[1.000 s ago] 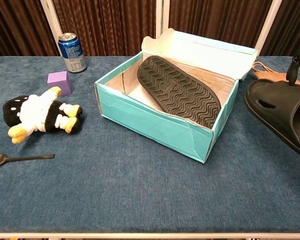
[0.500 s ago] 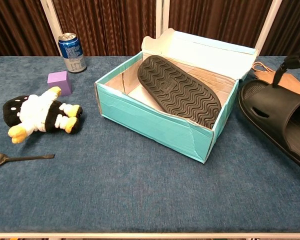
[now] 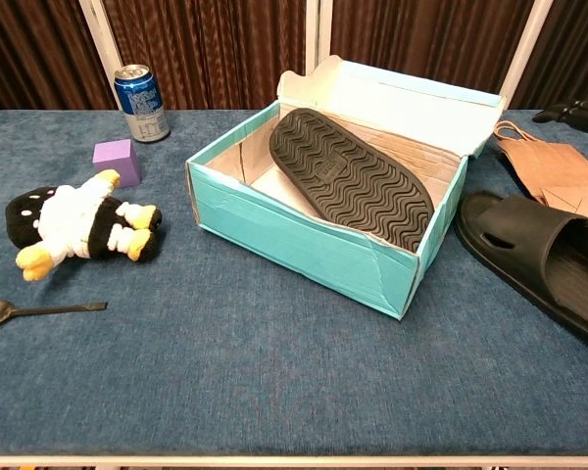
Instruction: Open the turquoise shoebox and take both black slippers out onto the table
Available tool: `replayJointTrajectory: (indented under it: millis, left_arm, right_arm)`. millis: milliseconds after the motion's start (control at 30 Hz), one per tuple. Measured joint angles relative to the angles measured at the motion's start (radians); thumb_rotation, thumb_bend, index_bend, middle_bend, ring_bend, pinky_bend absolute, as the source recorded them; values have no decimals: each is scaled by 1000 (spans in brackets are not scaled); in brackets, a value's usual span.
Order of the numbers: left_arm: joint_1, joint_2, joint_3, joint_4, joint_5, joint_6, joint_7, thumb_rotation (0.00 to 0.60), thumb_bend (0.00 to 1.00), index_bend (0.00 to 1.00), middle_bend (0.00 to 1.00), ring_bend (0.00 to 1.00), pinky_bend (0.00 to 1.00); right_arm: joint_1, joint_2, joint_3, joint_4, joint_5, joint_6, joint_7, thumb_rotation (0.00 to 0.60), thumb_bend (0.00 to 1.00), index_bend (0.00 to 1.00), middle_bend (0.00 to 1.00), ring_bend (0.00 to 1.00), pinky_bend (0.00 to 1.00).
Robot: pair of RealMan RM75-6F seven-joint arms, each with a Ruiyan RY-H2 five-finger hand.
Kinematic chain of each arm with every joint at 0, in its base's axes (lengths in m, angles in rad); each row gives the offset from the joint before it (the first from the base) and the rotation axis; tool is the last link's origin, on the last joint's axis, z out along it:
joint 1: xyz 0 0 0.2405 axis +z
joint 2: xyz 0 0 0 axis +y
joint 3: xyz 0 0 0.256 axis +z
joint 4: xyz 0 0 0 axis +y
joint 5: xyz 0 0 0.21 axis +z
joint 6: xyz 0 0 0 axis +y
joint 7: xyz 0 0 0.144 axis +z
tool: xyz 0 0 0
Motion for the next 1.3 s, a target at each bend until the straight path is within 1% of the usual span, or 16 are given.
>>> replayJointTrajectory:
  millis: [100,267,367,433,500,567,700,800,900,967,1100,1300]
  left_arm:
    - [1,1,-1,-1,-1,2,1,600,0,164,103,22,129]
    - [2,1,-1,-2,0,7,4,600,0,164,103,22,129]
    - [1,2,-2,-6,-1,8,8,600,0,164,103,22,129]
    - [1,4,-3,-10,0,9,11,600,0,164,103,22,129]
    - [2,5,-3,-14,1,12,14,600,0,164,103,22,129]
    - [4,6,-2,-16,-1,13,15,600,0,164,103,22,129]
    - [8,5,0,-16,-8,12,15,600,0,164,103,22,129]
    - [12,5,0,-13,-13,12,11,600,0,164,103,22,129]
    - [14,5,0,-9,-18,12,8,600,0,164,103,22,129]
    - [16,5,-2,-6,-22,13,8,600,0,164,103,22,129]
    - [18,6,-3,-3,-28,13,6,600,0,164,103,22,129]
    - [20,4,-5,-1,-33,10,5,600,0,164,103,22,129]
  right_arm:
    - [4,33,1,-37,15,-6,-48,600,0,0,0,0,0]
    - [14,90,15,-101,12,-14,-27,600,0,0,0,0,0]
    - [29,116,43,-144,-1,-21,36,600,0,0,0,0,0]
    - [57,133,77,-171,-9,-37,81,600,0,0,0,0,0]
    - [100,135,115,-176,-7,-64,97,600,0,0,0,0,0]
    - [144,126,140,-168,6,-96,86,600,0,0,3,0,0]
    - [261,53,181,-104,64,-173,29,600,0,0,15,0,0]
    - [333,-22,193,-27,92,-207,-26,600,0,0,20,0,0]
    - [387,-98,193,58,110,-232,-74,600,0,0,24,0,0]
    - [414,-138,187,106,115,-246,-100,600,0,0,26,0,0]
    - [450,-200,156,190,111,-272,-145,600,0,0,27,0,0]
    - [474,-238,107,262,62,-281,-181,600,0,0,27,0,0]
